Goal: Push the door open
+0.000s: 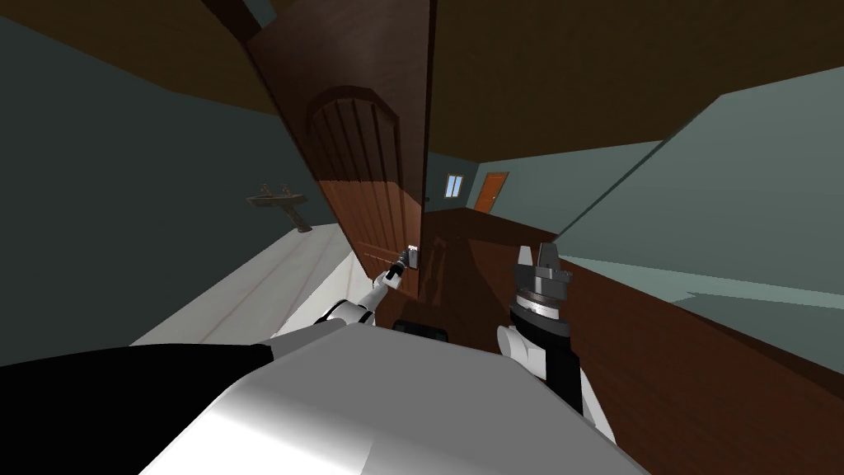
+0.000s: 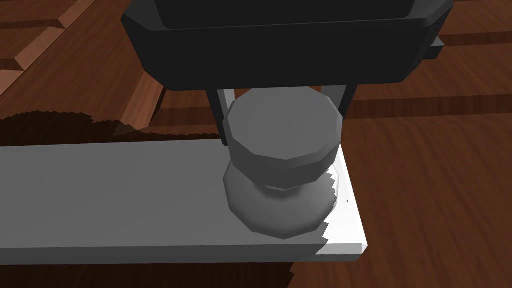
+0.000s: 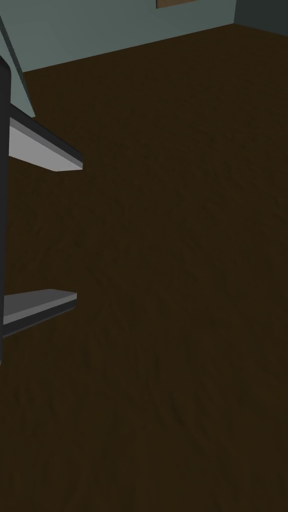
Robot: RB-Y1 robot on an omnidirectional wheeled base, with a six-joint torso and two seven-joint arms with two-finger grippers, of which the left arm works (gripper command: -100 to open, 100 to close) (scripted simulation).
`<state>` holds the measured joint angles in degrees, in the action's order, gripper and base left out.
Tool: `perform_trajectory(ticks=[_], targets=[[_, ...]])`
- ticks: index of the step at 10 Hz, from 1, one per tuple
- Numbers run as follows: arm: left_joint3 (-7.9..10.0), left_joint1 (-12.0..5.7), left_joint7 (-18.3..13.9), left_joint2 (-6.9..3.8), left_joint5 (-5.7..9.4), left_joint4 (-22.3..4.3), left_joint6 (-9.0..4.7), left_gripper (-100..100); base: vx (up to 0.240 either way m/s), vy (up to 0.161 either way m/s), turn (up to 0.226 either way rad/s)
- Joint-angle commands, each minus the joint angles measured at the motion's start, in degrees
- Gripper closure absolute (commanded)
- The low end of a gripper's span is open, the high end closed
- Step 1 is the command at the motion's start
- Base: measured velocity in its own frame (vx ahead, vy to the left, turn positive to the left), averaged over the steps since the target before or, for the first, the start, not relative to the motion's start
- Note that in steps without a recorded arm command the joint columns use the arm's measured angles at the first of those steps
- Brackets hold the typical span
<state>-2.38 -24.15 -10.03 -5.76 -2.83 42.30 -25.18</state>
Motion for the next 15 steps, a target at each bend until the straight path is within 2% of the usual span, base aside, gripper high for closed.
perform_trajectory(ticks=[1, 8, 12, 13, 14, 15], targets=[[0.68, -0.27, 0.34, -0.07, 0.20, -0.27, -0.08, 100, 0.141, -0.107, 0.055], [4.76, -0.08, 2.04, -0.92, 1.43, -0.75, -0.15, 100, 0.153, -0.135, 0.061], [6.44, 0.00, 2.74, -1.25, 1.93, -0.94, -0.18, 100, 0.143, -0.133, 0.057], [6.60, 0.11, 2.70, -1.75, 1.94, -1.20, -0.13, 100, 0.071, -0.040, 0.051], [7.66, 0.11, 3.03, -2.18, 2.30, -1.28, -0.20, 100, 0.121, -0.066, 0.064], [7.89, 0.12, 3.12, -2.25, 2.38, -1.32, -0.21, 100, 0.171, -0.116, 0.066]])
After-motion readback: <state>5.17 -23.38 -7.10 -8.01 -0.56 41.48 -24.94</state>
